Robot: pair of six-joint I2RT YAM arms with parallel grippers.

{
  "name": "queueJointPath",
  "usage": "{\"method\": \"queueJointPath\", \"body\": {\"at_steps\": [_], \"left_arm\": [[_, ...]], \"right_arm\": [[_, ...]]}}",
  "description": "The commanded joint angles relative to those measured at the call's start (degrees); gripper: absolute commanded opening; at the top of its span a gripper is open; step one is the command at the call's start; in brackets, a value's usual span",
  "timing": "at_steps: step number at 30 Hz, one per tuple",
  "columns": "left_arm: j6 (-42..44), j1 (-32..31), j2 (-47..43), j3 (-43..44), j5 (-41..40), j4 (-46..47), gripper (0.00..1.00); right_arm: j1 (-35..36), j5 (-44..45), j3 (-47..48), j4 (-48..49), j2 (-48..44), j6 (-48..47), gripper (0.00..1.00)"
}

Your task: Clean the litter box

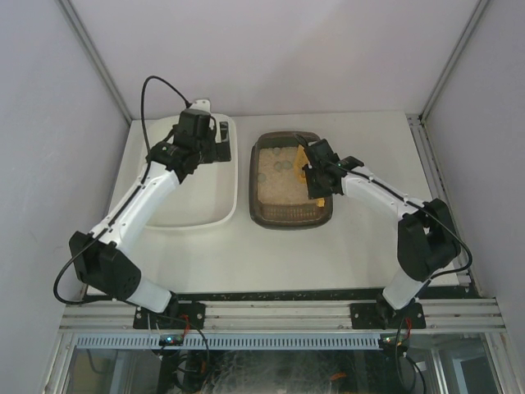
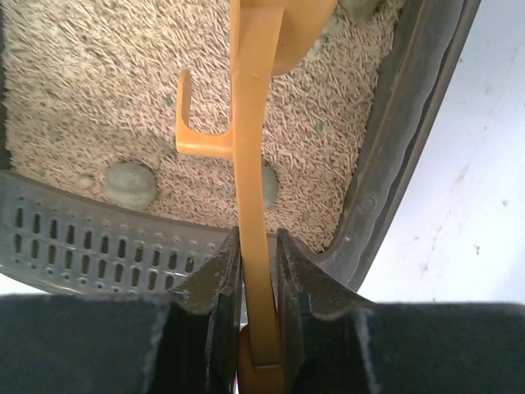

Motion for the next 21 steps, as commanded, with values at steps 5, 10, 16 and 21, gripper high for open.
{"method": "queueJointPath", "body": {"at_steps": [5, 10, 16, 21], "left_arm": [[-4.6, -6.9, -1.1, -4.2, -1.5, 6.0, 1.00], [-11.8, -7.3, 3.1, -4.0, -0.1, 10.0, 1.00], [-14.0, -7.0, 3.4, -6.5, 0.7, 16.1, 1.00], [-15.9, -6.8, 3.1, -7.4, 2.7, 17.0, 1.00]], "right_arm": [[0.0, -5.9, 1.5, 0.0, 1.1, -2.3, 0.00], [0.2, -10.1, 2.3, -1.1, 1.1, -2.8, 0.00], [0.9, -13.0, 2.4, -1.3, 2.9, -3.5, 0.00], [1.6, -13.9, 4.8, -1.7, 5.9, -3.6, 0.00]]}}
